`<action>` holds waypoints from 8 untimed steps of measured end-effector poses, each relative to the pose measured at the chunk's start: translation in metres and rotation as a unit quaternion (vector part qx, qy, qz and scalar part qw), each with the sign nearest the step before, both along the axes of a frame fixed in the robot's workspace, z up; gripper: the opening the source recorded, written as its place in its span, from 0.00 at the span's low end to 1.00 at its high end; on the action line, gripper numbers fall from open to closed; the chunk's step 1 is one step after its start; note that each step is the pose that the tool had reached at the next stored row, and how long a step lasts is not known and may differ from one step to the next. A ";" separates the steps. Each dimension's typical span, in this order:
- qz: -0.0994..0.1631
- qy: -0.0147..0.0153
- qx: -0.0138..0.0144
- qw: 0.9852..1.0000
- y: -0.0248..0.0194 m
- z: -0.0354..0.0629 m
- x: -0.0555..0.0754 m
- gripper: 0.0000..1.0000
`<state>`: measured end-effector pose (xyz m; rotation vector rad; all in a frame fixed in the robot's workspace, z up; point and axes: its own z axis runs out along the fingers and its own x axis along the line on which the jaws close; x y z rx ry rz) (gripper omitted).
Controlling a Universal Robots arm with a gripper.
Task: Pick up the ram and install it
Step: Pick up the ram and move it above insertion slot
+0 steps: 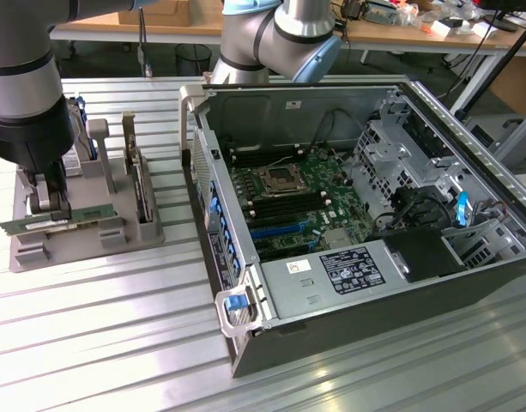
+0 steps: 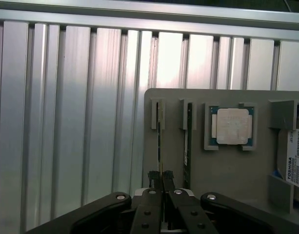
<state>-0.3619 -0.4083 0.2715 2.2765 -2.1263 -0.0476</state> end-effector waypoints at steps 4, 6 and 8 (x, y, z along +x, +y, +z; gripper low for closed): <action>0.000 0.000 0.000 1.000 0.0000 0.0023 0.000 0.12; 0.000 0.000 0.000 1.000 0.0000 0.0027 0.000 0.12; 0.000 0.000 0.000 1.000 0.0000 0.0034 0.000 0.12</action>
